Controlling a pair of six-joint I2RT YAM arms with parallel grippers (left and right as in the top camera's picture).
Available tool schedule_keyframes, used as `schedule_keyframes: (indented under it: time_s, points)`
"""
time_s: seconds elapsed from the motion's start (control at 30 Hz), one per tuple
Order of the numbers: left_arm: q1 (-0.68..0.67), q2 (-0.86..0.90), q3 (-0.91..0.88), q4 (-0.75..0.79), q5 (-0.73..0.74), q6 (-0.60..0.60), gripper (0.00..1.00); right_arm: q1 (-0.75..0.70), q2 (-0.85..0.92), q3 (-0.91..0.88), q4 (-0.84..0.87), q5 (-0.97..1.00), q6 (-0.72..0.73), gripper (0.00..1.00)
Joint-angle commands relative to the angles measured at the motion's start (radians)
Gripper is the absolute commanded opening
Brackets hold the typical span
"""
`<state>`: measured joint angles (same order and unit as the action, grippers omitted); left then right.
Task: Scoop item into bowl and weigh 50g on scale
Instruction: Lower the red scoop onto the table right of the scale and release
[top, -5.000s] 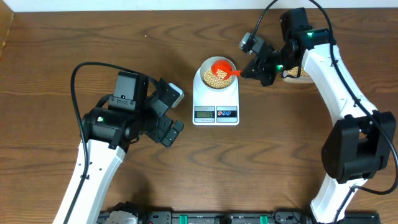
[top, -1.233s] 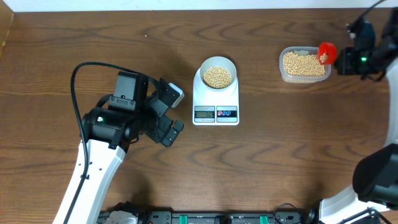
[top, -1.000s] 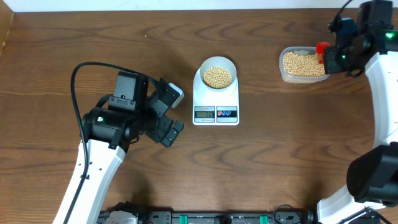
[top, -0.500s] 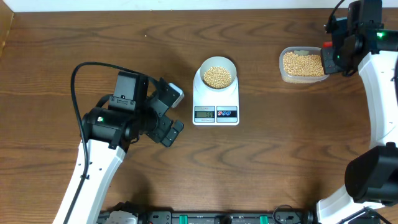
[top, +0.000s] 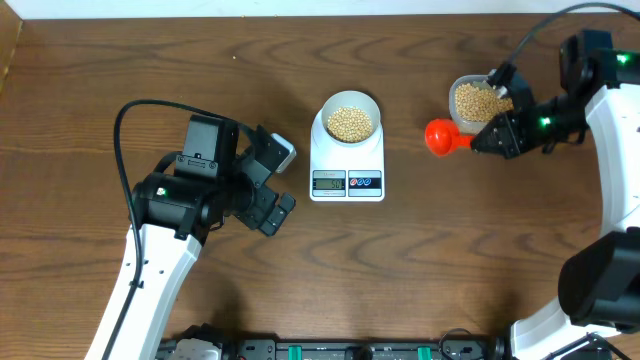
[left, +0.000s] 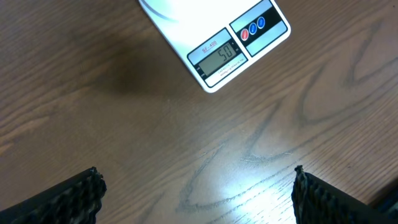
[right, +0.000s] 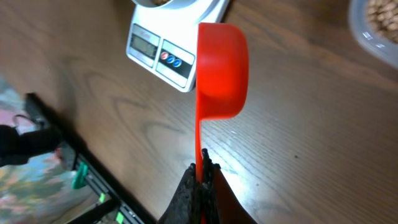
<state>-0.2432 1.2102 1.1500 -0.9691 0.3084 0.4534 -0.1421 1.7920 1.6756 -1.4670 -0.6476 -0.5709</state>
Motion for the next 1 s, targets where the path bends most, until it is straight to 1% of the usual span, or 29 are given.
schedule_keyframes:
  time_s: [0.0,0.07,0.17,0.37,0.53,0.63,0.77,0.9,0.93,0.97]
  points:
    - [0.0,0.005,0.002,-0.002,-0.004,0.017,0.98,-0.036,-0.004,-0.1,0.021,-0.141,-0.079,0.01]
    - [0.0,0.005,0.002,-0.002,-0.004,0.017,0.98,-0.051,-0.004,-0.169,0.06,-0.183,-0.081,0.01]
    - [0.0,0.005,0.002,-0.002,-0.004,0.017,0.98,-0.068,-0.004,-0.268,0.126,-0.197,-0.06,0.01]
    - [0.0,0.005,0.002,-0.002,-0.004,0.017,0.98,-0.077,-0.004,-0.376,0.198,-0.185,0.007,0.01]
    - [0.0,0.005,0.002,-0.002,-0.004,0.017,0.98,-0.077,-0.004,-0.45,0.262,-0.084,0.122,0.01]
    - [0.0,0.005,0.002,-0.002,-0.004,0.017,0.98,-0.077,-0.004,-0.482,0.273,-0.04,0.164,0.01]
    - [0.0,0.005,0.002,-0.002,-0.004,0.017,0.98,-0.077,-0.004,-0.499,0.279,0.008,0.232,0.01]
    - [0.0,0.005,0.002,-0.002,-0.004,0.017,0.98,-0.077,-0.004,-0.5,0.286,0.096,0.307,0.01]
    - [0.0,0.005,0.002,-0.002,-0.004,0.017,0.98,-0.077,-0.004,-0.5,0.293,0.123,0.332,0.03]
    - [0.0,0.005,0.002,-0.002,-0.004,0.017,0.98,-0.077,-0.004,-0.5,0.301,0.143,0.352,0.09]
